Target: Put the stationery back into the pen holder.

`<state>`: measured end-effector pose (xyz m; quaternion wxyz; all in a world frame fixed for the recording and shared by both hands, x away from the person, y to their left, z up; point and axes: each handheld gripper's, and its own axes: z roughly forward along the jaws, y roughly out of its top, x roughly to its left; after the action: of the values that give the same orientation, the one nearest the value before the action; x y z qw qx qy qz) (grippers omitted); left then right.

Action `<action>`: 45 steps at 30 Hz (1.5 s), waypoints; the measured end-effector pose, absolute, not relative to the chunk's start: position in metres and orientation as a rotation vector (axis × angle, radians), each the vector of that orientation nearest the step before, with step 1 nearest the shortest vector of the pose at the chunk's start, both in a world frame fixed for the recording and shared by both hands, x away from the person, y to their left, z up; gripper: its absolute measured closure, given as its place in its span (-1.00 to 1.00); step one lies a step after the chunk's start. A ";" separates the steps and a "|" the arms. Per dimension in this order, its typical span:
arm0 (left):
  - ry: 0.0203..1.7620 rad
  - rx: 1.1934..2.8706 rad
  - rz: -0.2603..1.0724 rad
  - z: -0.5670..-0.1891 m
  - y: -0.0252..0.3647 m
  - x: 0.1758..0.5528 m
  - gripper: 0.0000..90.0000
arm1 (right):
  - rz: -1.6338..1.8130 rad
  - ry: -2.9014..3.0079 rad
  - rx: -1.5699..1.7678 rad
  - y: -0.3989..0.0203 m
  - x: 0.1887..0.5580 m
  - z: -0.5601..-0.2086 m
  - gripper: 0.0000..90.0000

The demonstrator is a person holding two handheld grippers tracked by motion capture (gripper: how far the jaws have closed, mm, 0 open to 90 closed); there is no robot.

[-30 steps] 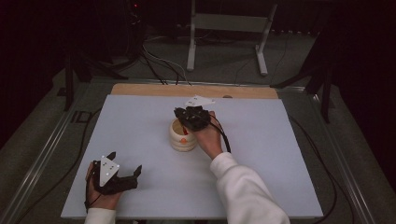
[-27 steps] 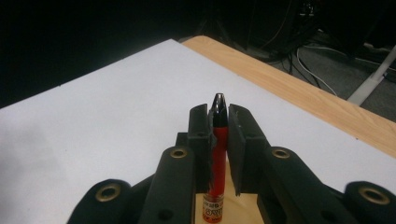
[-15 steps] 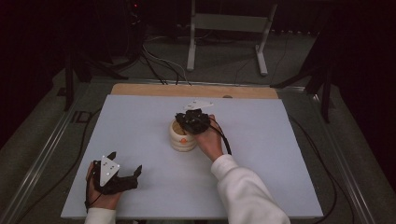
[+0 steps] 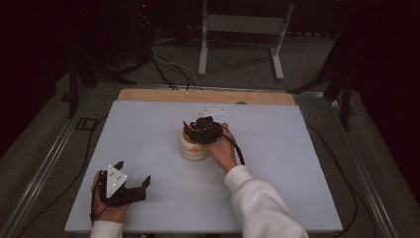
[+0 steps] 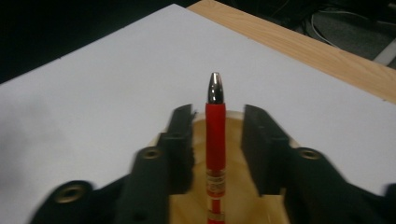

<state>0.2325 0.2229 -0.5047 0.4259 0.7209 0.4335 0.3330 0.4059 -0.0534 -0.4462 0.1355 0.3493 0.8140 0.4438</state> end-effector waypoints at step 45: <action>1.083 1.794 0.826 -0.504 0.223 0.233 -0.99 | 1.226 2.232 1.127 -0.123 0.388 -0.429 -1.00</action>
<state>0.2325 0.2226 -0.5045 0.4301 0.7189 0.4342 0.3310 0.3883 -0.1228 -0.4291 0.1774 0.3983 0.7889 0.4331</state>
